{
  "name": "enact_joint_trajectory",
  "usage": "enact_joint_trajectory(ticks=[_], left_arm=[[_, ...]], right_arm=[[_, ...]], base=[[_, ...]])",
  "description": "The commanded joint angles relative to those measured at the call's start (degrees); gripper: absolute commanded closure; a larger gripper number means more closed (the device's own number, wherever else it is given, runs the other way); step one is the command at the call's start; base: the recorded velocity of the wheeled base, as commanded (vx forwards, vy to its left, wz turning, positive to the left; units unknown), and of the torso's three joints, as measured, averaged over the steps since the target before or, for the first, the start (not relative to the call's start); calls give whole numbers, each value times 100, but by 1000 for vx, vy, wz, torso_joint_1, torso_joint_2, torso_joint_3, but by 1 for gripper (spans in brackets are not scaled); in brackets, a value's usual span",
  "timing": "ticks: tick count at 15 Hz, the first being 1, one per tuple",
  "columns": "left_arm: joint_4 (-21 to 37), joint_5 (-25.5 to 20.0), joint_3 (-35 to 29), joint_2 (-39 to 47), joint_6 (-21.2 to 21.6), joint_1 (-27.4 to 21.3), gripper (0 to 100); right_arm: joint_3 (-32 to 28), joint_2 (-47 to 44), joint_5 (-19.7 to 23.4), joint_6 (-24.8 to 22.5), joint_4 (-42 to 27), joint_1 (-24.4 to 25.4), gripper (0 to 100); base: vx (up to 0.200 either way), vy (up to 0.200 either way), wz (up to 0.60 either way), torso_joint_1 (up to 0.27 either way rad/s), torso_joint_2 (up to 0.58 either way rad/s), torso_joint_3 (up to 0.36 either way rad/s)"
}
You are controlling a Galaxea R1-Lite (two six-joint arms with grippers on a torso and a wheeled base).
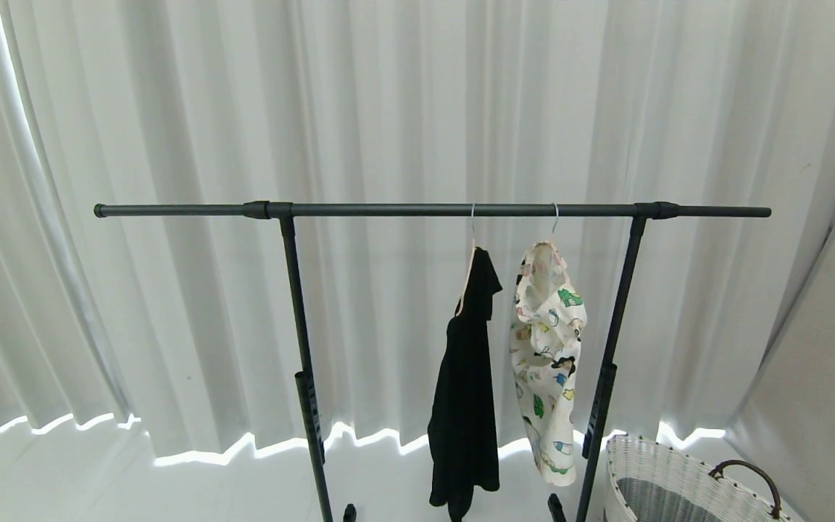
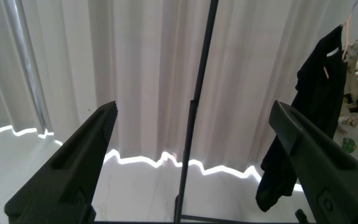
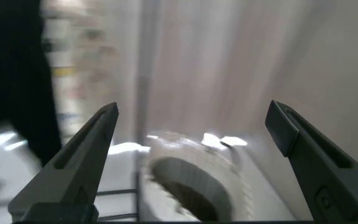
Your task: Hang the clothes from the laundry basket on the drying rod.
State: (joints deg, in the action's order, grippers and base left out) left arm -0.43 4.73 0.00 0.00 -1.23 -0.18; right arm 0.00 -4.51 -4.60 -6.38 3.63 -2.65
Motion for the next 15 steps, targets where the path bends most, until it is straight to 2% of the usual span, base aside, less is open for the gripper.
enact_joint_trajectory(ticks=[1, 3, 4, 7, 9, 10, 15], left_arm=[[-1, 2, 0, 0, -9, 1, 0], [-1, 2, 0, 0, -9, 1, 0], [-1, 2, 0, 0, -9, 1, 0], [-1, 2, 0, 0, -61, 1, 0], [-1, 2, 0, 0, -61, 1, 0], [-1, 2, 0, 0, -70, 1, 0], [-1, 2, 0, 0, -70, 1, 0]], right_arm=[[0, 196, 161, -233, 41, 344, 0], [0, 442, 460, -698, 146, 238, 0], [0, 442, 451, -628, 146, 238, 0], [0, 442, 442, -171, 85, 238, 0], [0, 442, 477, 330, -161, 238, 0], [0, 442, 442, 752, -381, 238, 0], [0, 442, 442, 752, -372, 238, 0]], base=[[0, 0, 0, 0, 0, 0], [0, 0, 0, 0, 0, 0], [0, 0, 0, 0, 0, 0], [0, 0, 0, 0, 0, 0], [0, 0, 0, 0, 0, 0], [0, 0, 0, 0, 0, 0], [0, 0, 0, 0, 0, 0]])
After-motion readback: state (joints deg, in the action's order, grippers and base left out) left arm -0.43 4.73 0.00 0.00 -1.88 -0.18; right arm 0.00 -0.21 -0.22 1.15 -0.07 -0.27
